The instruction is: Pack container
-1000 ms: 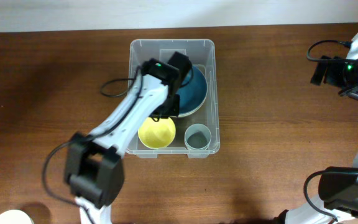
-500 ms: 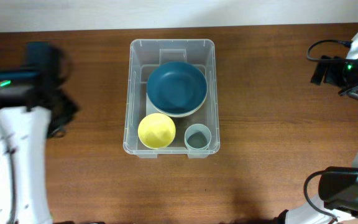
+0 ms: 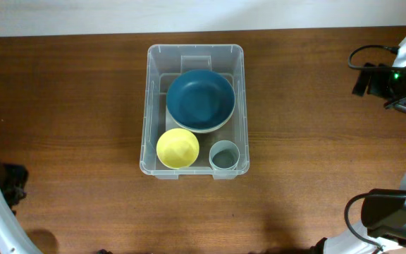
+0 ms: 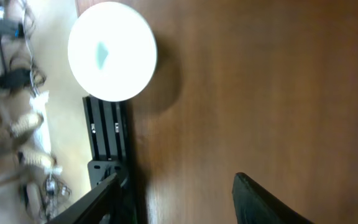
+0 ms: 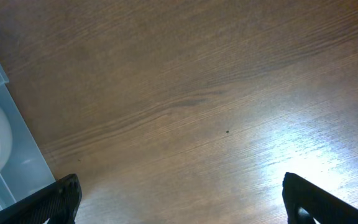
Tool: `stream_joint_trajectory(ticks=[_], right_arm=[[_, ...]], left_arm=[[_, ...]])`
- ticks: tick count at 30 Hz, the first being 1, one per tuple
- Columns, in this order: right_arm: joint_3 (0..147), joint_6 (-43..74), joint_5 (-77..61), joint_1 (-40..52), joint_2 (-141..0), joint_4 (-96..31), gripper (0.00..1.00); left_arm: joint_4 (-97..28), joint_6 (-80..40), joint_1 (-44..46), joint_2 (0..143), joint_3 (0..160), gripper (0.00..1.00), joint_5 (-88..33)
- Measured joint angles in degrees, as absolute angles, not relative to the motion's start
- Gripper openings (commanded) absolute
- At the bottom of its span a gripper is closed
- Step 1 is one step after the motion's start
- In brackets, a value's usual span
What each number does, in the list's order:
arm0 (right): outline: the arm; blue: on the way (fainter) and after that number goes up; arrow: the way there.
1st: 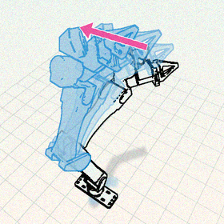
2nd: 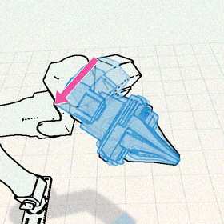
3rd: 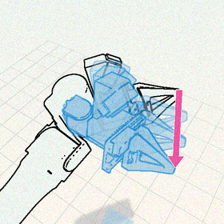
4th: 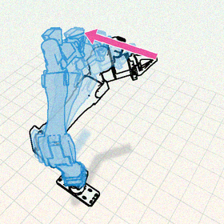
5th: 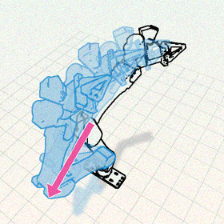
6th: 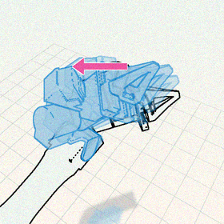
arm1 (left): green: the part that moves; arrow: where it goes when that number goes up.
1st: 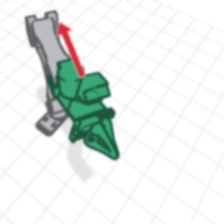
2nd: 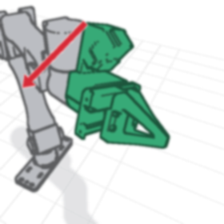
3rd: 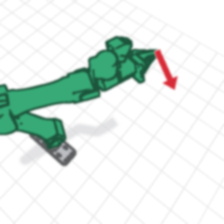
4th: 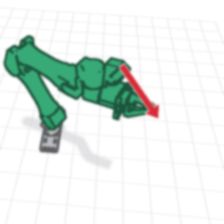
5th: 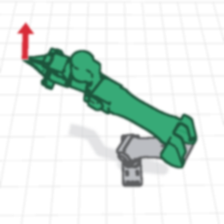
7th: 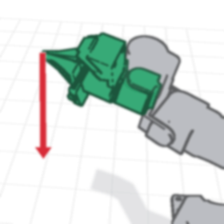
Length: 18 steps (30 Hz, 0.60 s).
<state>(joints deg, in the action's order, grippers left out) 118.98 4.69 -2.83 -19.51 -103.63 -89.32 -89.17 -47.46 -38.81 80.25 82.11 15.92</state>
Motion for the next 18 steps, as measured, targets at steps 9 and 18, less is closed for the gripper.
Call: stream_joint_trajectory(ticks=[9, 18], right_arm=[[118.98, 4.69, -2.87, -19.51, -103.63, -89.36, 0.99], [118.98, 4.69, -2.87, -19.51, -103.63, -89.36, 0.99]], left_arm=[[-73.34, -47.62, -50.85, 80.47, 62.26, 0.61, 16.36], [-64.25, -44.12, -53.34, 83.72, 56.45, 0.73, 17.91]])
